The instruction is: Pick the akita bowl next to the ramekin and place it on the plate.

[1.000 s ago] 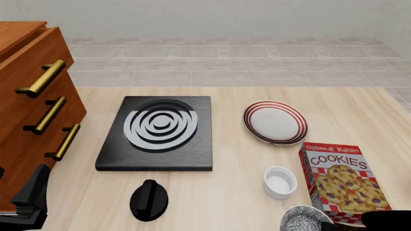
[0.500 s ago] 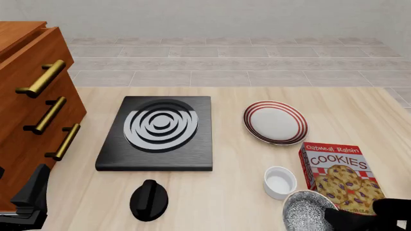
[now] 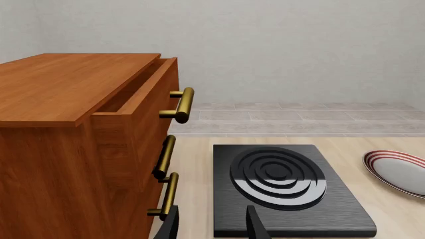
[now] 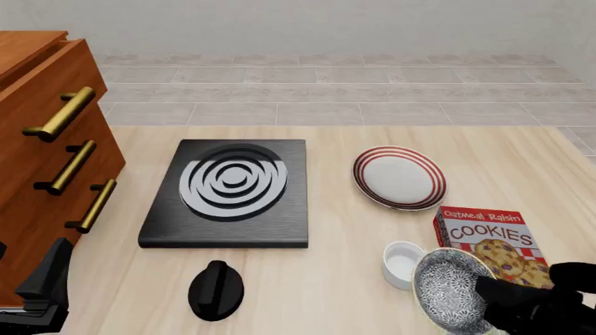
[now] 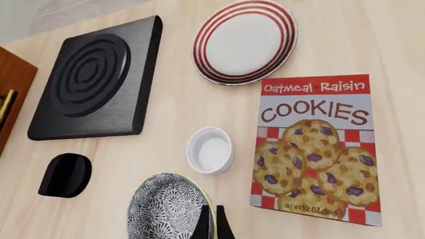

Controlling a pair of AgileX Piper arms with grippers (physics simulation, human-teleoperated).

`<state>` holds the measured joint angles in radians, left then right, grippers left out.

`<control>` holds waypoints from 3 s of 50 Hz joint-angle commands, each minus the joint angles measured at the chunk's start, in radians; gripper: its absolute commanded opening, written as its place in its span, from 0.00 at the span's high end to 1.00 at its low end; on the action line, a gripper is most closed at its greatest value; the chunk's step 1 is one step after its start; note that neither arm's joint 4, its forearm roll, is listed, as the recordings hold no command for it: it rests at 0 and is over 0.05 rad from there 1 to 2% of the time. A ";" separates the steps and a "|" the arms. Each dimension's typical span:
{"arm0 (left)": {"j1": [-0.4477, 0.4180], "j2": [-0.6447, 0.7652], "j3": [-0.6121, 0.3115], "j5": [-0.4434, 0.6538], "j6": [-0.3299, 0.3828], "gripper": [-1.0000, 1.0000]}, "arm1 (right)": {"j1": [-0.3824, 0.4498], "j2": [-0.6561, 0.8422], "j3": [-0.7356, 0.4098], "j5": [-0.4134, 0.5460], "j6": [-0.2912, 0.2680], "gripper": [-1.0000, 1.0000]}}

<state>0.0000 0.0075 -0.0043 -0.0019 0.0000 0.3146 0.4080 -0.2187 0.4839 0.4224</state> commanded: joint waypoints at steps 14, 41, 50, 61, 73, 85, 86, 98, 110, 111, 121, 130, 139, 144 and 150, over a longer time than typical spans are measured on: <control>0.000 0.000 0.000 0.000 0.000 0.00 | -0.065 0.115 -0.038 -0.125 -0.015 1.00; 0.000 0.000 0.000 0.000 0.000 0.00 | -0.109 0.276 -0.092 -0.275 -0.045 1.00; 0.000 0.000 0.000 0.000 0.000 0.00 | -0.121 0.315 -0.108 -0.311 -0.048 1.00; 0.000 0.000 0.000 0.000 0.000 0.00 | -0.135 0.381 -0.120 -0.373 -0.070 1.00; 0.000 0.000 0.000 0.000 0.000 0.00 | -0.141 0.429 -0.137 -0.420 -0.072 1.00; 0.000 0.000 0.000 0.000 0.000 0.00 | -0.147 0.476 -0.156 -0.459 -0.082 1.00; 0.000 0.000 0.000 0.000 0.000 0.00 | -0.148 0.480 -0.157 -0.462 -0.083 1.00; 0.000 0.000 0.000 0.000 0.000 0.00 | -0.150 0.520 -0.192 -0.481 -0.080 1.00; 0.000 0.000 0.000 0.000 0.000 0.00 | -0.156 0.573 -0.219 -0.521 -0.089 1.00; 0.000 0.000 0.000 0.000 0.000 0.00 | -0.156 0.580 -0.223 -0.525 -0.089 1.00; 0.000 0.000 0.000 0.000 0.000 0.00 | -0.163 0.620 -0.233 -0.558 -0.101 1.00; 0.000 0.000 0.000 0.000 0.000 0.00 | -0.182 0.681 -0.229 -0.614 -0.121 1.00; 0.000 0.000 0.000 0.000 0.000 0.00 | -0.194 0.719 -0.261 -0.630 -0.130 1.00; 0.000 0.000 0.000 0.000 0.000 0.00 | -0.194 0.735 -0.272 -0.636 -0.137 1.00; 0.000 0.000 0.000 0.000 0.000 0.00 | -0.196 0.757 -0.278 -0.650 -0.143 1.00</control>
<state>0.0000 0.0075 -0.0043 -0.0019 0.0000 0.1239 1.1308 -0.4758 -0.1424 0.2862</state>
